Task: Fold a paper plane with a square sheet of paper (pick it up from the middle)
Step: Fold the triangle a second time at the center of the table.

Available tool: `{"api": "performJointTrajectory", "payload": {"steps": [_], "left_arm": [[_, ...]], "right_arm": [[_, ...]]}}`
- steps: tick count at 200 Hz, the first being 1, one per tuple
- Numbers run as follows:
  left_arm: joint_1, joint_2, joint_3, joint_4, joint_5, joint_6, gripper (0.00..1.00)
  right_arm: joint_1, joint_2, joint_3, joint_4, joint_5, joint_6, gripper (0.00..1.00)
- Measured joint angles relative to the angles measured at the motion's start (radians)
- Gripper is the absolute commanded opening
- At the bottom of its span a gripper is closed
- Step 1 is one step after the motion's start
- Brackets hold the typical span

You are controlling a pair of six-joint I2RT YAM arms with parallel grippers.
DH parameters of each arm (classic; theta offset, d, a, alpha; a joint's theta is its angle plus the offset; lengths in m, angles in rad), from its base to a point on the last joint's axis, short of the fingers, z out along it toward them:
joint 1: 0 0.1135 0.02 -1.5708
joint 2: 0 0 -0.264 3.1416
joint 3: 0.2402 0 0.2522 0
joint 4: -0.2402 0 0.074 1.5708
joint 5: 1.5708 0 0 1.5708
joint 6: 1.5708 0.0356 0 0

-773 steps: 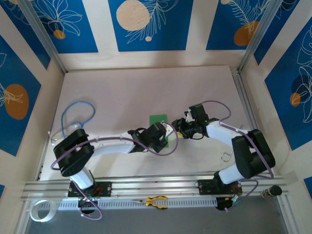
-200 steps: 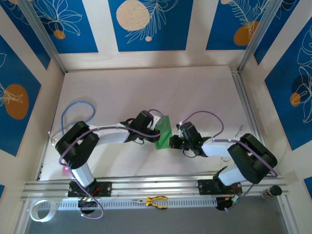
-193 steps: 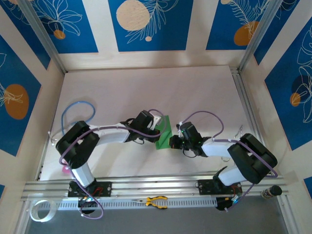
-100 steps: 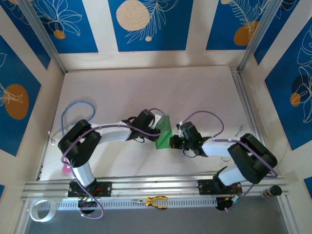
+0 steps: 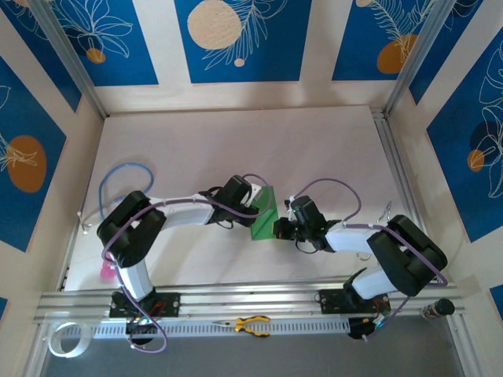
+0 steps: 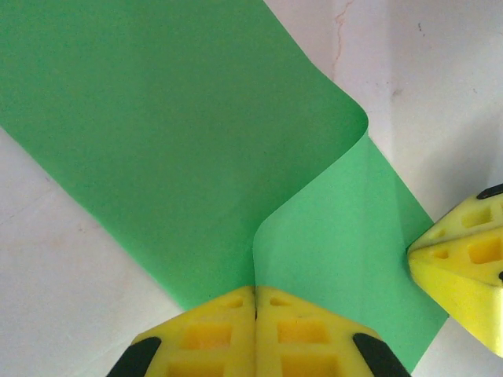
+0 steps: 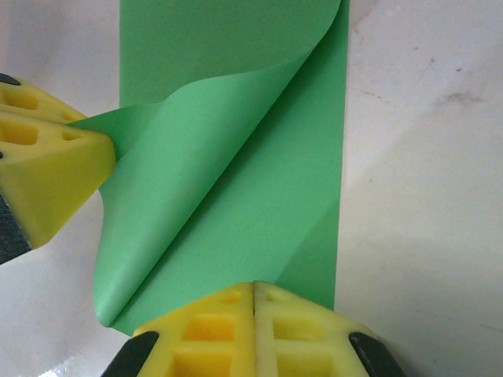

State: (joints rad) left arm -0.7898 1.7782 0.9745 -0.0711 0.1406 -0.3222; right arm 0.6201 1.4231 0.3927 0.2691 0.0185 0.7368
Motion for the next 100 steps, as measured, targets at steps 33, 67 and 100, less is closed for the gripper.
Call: {"api": "performJointTrajectory", "payload": {"steps": [33,67,100], "left_arm": [[0.0,0.011,0.0,0.003,-0.005,0.0,0.0],[0.0,0.013,0.001,0.003,-0.016,0.0,0.0],[0.0,0.019,0.002,0.003,-0.016,0.003,0.0]], "right_arm": [[-0.005,0.0,0.0,-0.001,-0.007,0.0,0.0],[-0.008,0.0,0.0,-0.001,-0.011,0.0,0.0],[-0.012,0.0,0.0,-0.002,-0.016,0.0,0.0]]}}
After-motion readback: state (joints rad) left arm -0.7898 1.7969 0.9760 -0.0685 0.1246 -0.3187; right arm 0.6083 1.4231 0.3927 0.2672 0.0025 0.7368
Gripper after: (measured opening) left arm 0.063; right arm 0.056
